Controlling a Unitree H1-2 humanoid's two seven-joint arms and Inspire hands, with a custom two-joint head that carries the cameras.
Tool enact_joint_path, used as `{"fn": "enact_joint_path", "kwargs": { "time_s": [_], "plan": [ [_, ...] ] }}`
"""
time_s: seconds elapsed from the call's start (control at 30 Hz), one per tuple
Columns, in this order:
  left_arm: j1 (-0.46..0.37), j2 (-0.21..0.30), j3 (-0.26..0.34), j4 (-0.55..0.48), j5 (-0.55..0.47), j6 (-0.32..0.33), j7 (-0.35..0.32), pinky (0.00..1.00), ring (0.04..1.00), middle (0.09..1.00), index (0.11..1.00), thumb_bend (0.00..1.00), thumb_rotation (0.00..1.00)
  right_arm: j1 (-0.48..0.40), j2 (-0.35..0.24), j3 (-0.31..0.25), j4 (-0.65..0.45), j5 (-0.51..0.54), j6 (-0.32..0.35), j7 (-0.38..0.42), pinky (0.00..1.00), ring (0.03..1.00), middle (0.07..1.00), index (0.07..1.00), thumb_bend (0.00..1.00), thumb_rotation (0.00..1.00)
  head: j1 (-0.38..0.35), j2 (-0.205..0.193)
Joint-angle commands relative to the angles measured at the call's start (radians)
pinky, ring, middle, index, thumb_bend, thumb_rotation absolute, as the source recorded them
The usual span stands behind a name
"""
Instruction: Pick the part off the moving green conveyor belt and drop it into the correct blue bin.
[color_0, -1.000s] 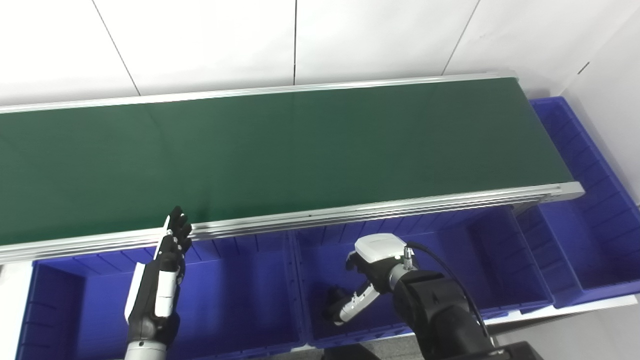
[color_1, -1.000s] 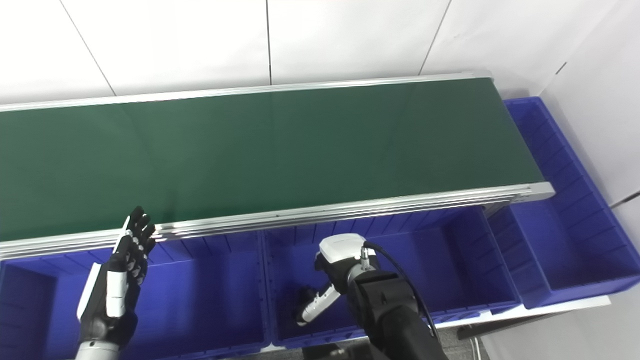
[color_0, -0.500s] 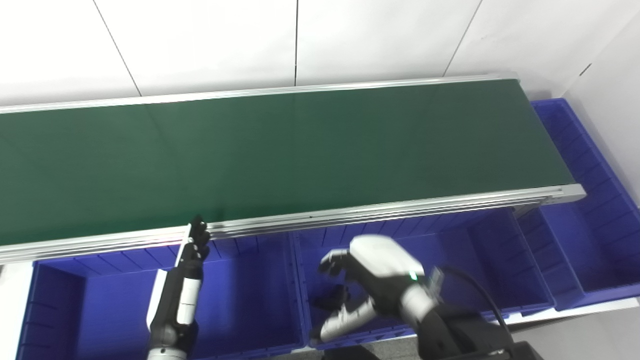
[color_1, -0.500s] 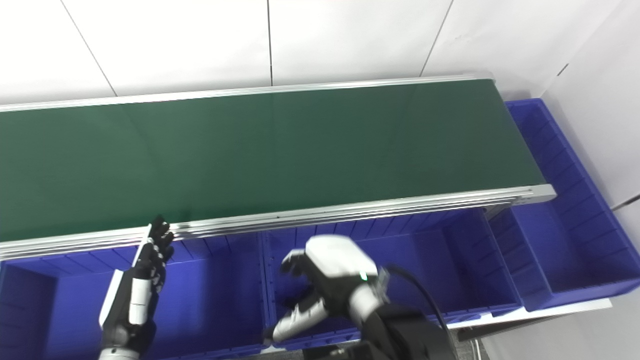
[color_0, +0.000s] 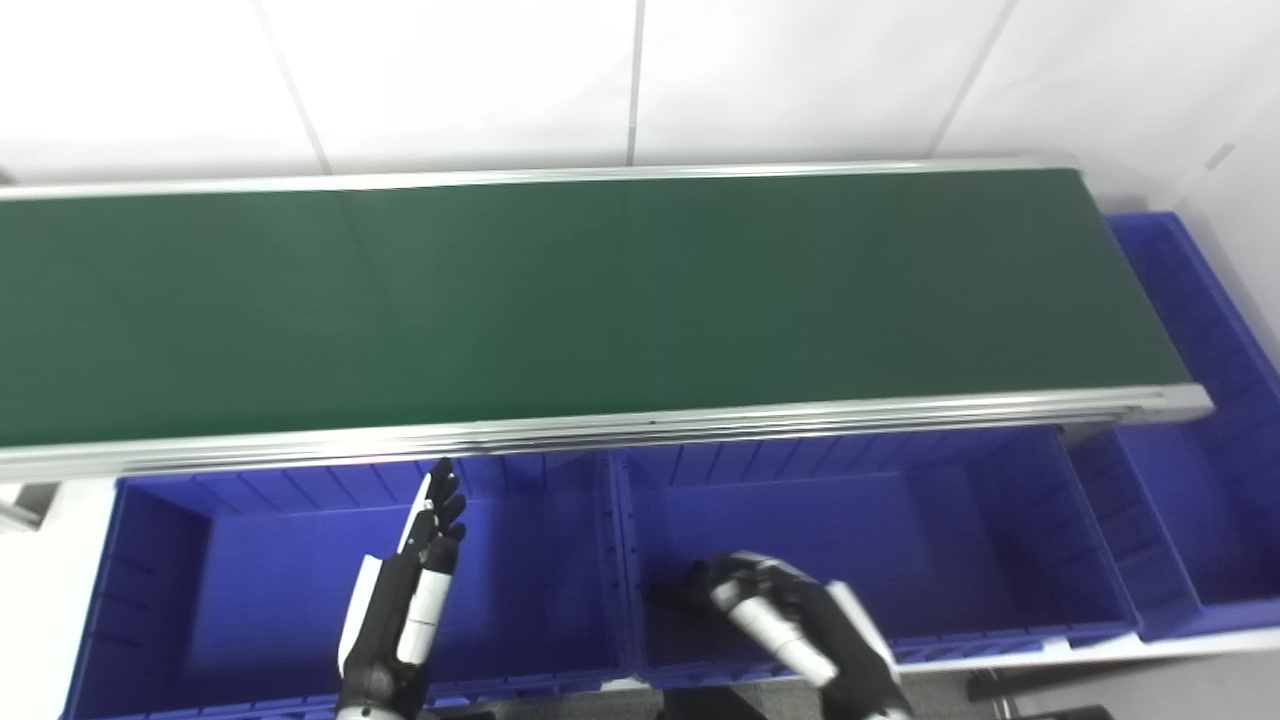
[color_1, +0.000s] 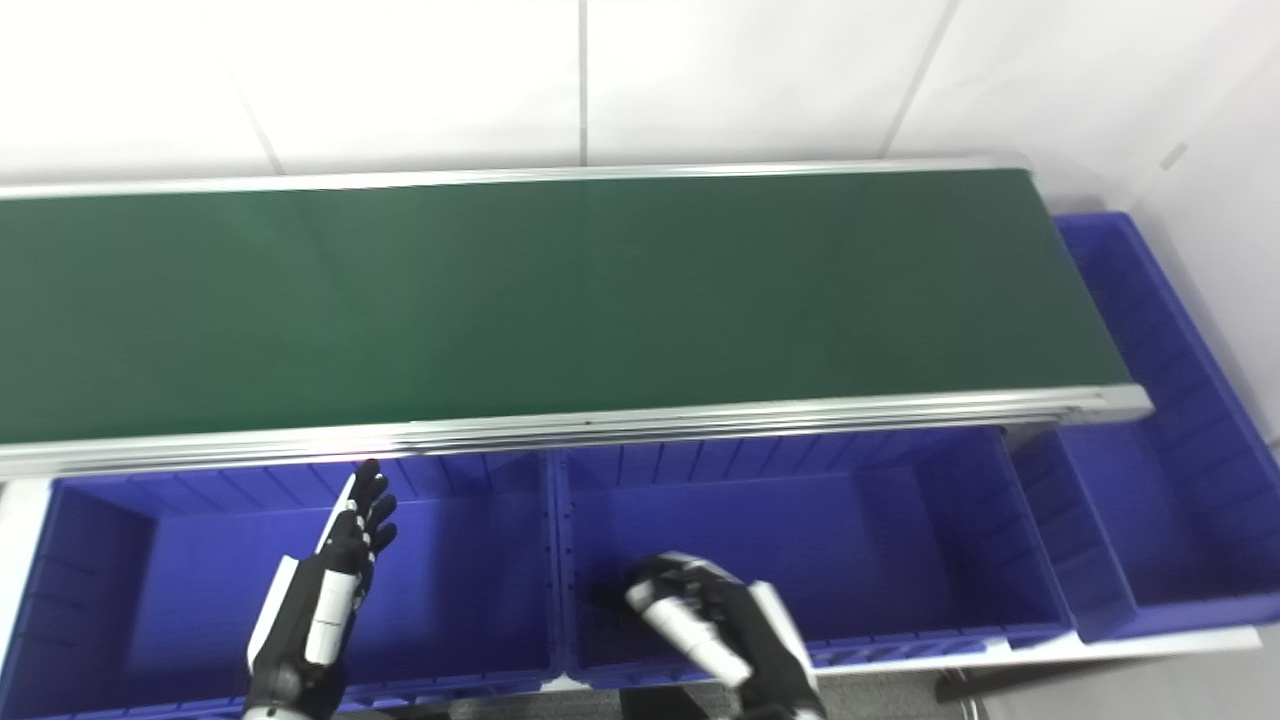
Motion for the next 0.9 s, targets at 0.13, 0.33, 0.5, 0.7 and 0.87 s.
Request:
{"fn": "enact_joint_path", "kwargs": {
  "time_s": [0.13, 0.33, 0.5, 0.7, 0.87],
  "plan": [
    [0.016, -0.048, -0.050, -0.019, 0.057, -0.118, 0.045, 0.96, 0.984, 1.000, 1.000, 0.82, 1.00, -0.026, 0.028, 0.041, 0.074, 0.152, -0.353, -0.167, 0.87, 0.906, 0.943, 0.904, 0.75, 0.90, 0.038, -0.031],
    [0.023, -0.063, -0.060, 0.012, 0.072, -0.157, 0.066, 0.95, 0.989, 1.000, 1.000, 0.83, 1.00, -0.040, -0.037, 0.075, 0.130, 0.149, -0.423, -0.239, 0.88, 0.904, 0.941, 0.948, 0.77, 0.97, 0.069, -0.074],
    [0.018, -0.066, -0.059, 0.047, 0.072, -0.187, 0.076, 0.95, 0.984, 1.000, 1.000, 0.83, 1.00, -0.053, -0.077, 0.098, 0.168, 0.146, -0.464, -0.280, 0.91, 0.911, 0.951, 0.953, 0.79, 0.98, 0.101, -0.106],
    [0.005, -0.066, -0.052, 0.087, 0.074, -0.220, 0.092, 0.92, 0.959, 0.978, 1.000, 0.81, 0.97, -0.070, -0.101, 0.119, 0.200, 0.113, -0.514, -0.336, 0.91, 0.913, 0.947, 0.949, 0.79, 0.98, 0.102, -0.127],
    [0.000, -0.066, -0.044, 0.107, 0.077, -0.241, 0.102, 0.90, 0.942, 0.968, 1.000, 0.79, 0.97, -0.081, -0.130, 0.158, 0.228, 0.079, -0.554, -0.380, 0.91, 0.915, 0.954, 0.956, 0.75, 0.96, 0.088, -0.136]
  ]
}}
